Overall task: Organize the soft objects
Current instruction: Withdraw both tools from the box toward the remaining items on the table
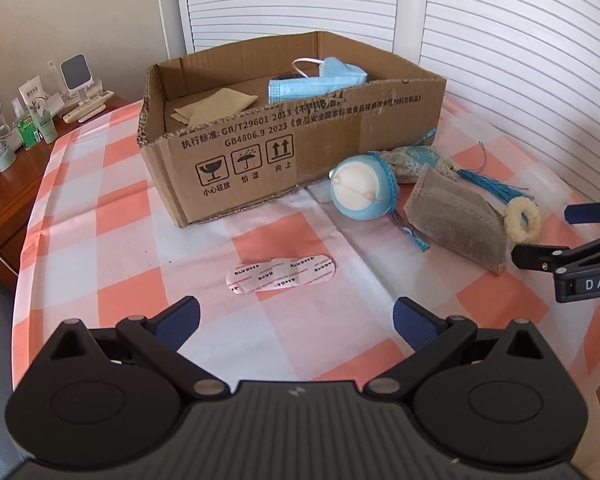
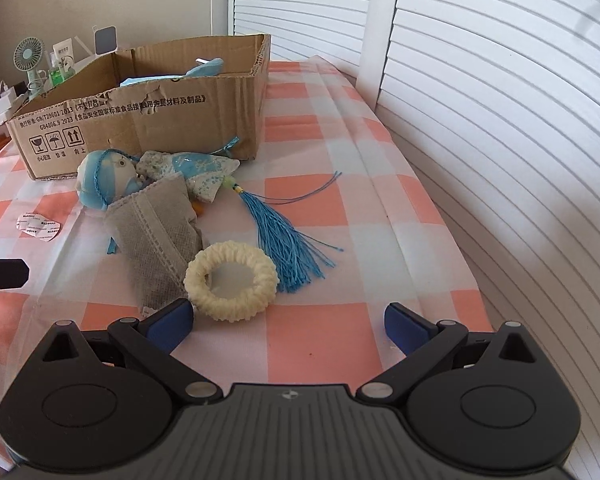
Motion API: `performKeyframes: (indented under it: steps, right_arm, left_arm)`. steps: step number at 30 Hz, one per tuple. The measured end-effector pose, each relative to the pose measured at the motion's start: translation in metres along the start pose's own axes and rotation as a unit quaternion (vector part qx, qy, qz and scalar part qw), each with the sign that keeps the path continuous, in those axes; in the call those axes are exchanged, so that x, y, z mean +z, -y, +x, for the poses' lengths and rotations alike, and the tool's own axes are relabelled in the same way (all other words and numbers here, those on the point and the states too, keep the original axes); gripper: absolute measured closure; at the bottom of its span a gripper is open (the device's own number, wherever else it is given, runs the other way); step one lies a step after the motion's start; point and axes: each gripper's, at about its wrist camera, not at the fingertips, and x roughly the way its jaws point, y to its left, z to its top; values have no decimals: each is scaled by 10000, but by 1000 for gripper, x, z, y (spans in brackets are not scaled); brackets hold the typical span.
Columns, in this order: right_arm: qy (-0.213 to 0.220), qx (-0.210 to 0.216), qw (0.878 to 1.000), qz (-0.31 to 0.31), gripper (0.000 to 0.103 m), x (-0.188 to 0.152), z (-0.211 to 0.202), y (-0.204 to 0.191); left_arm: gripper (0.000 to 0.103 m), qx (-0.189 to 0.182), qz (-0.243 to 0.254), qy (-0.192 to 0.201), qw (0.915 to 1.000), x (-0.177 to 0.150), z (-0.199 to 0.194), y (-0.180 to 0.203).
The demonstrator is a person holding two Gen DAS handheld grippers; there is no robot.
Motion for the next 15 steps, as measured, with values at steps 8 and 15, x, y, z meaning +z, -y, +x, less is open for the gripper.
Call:
performKeyframes:
  steps: [8,15]
  right_arm:
    - [117,293,9988,-384,0,-6,-6,-6]
    - [202,459,9973,-540,0,-7,-7,-10]
  left_arm:
    - [1,-116,-305,-45,9995,-4,15,-12]
    - [0,-45,-283,98,9995,0,22,-14]
